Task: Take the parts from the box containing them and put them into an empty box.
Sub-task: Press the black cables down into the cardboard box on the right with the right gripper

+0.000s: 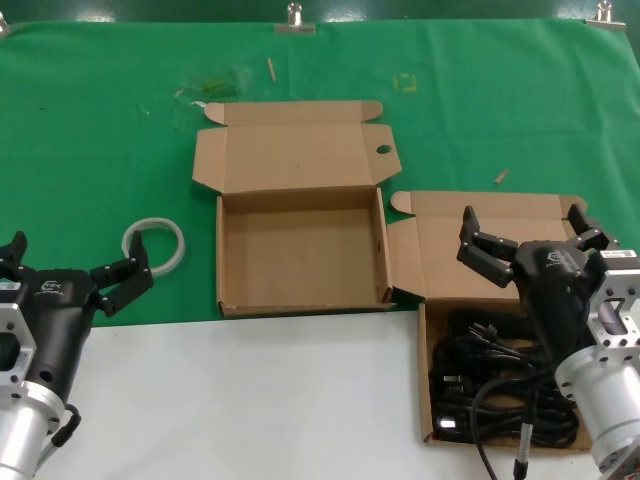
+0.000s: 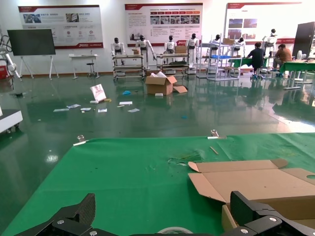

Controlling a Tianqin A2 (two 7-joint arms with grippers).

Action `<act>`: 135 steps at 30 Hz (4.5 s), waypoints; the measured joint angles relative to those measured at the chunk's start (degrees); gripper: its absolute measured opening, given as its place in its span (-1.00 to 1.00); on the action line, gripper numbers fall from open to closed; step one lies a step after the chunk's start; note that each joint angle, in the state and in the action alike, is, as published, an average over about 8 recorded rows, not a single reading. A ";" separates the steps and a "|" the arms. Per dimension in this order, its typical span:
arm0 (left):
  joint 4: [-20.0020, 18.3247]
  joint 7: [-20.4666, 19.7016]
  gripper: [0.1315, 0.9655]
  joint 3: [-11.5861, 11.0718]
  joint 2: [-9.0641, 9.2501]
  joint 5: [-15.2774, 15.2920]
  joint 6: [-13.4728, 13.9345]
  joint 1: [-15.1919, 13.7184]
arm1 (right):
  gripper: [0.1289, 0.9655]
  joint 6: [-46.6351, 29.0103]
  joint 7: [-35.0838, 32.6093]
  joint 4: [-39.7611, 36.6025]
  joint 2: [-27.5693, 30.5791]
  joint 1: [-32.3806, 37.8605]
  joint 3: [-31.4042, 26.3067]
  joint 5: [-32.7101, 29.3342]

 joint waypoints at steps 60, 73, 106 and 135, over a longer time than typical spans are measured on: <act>0.00 0.00 1.00 0.00 0.00 0.00 0.00 0.00 | 1.00 0.00 0.00 0.00 0.00 0.00 0.00 0.00; 0.00 0.00 1.00 0.00 0.00 0.00 0.00 0.00 | 1.00 0.00 0.00 0.00 0.00 0.00 0.00 0.00; 0.00 0.00 1.00 0.00 0.00 0.00 0.00 0.00 | 1.00 12.72 -12.57 7.35 -0.33 -11.12 -4.06 12.45; 0.00 0.00 1.00 0.00 0.00 0.00 0.00 0.00 | 1.00 9.79 -24.87 7.84 -0.60 -14.08 -1.62 29.69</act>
